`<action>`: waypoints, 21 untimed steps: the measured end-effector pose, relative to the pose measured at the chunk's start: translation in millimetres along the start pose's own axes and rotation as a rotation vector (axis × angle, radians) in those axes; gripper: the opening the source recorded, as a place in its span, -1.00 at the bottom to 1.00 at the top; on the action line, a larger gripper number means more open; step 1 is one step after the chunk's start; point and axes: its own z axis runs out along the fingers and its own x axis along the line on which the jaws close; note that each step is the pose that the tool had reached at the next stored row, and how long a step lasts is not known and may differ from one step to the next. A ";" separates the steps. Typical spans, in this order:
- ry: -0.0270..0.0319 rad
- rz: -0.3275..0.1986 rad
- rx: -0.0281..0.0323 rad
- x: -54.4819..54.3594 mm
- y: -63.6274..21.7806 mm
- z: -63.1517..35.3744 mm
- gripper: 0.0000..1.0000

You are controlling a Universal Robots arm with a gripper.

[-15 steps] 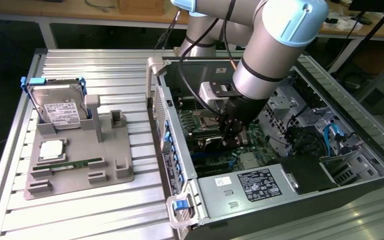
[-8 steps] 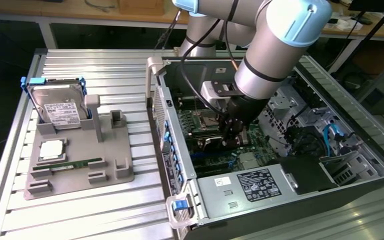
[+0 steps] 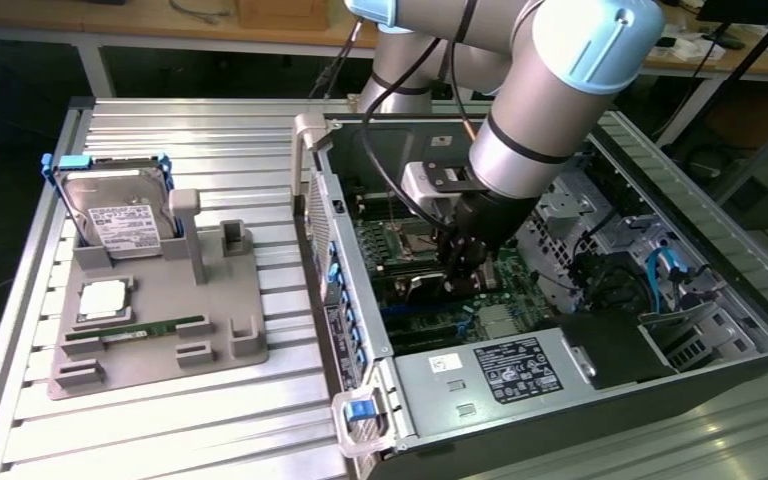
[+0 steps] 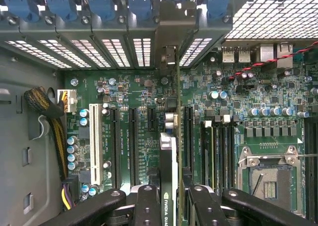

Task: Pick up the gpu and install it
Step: 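Insert the gpu into the slot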

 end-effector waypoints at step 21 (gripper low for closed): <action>-0.0025 0.000 -0.0001 -0.1 -0.3 5.7 -0.46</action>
